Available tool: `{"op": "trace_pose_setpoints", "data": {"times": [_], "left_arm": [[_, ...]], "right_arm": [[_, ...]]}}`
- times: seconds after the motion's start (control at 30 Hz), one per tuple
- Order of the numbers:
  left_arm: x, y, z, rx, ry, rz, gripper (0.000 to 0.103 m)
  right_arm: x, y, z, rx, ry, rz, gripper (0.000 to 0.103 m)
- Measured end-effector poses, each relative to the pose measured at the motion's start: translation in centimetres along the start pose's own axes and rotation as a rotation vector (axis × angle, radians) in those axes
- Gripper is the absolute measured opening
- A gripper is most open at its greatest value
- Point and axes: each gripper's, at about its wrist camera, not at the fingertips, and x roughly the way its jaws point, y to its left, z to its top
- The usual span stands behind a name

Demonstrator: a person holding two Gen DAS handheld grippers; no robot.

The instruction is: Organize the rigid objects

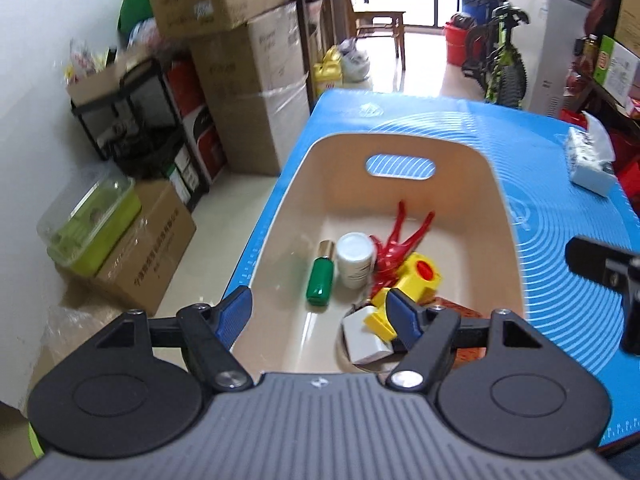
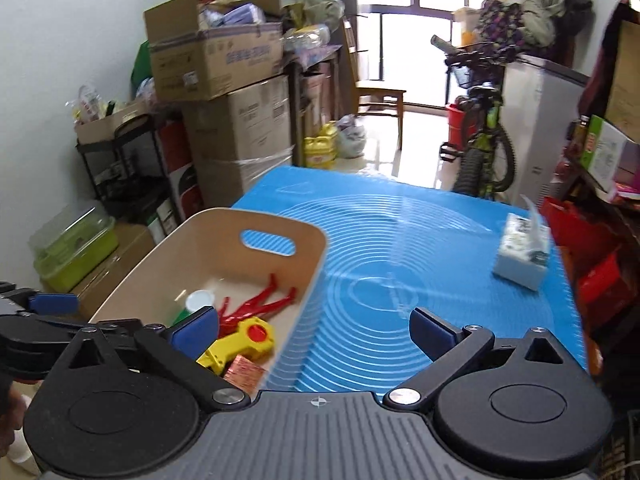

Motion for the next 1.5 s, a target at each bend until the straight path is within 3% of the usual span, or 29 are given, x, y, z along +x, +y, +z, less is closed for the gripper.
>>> {"op": "trace_pose_setpoints", "data": {"times": [0.43,0.77,1.2,1.5], "left_arm": [[-7.5,-4.5,-1.7,0.061,-0.102,-0.025,0.075],[-11.1,-7.7,-4.9,0.083,-0.136,-0.058,0.075],[-13.6,-10.9,-9.5,0.087,-0.182,-0.094,0.075],[-13.1,-12.1,-13.1,0.114,-0.154,-0.116,0.075]], "right_arm": [[-7.9,-5.1,-3.0,0.039,-0.038,-0.084,0.101],[-12.3,-7.6,-7.5,0.056,-0.015,-0.103,0.101],[-14.7,-10.0,-12.9,0.124,0.011,-0.11,0.101],[-15.2,-10.7,-15.1,0.136,0.015,-0.121,0.101]]}}
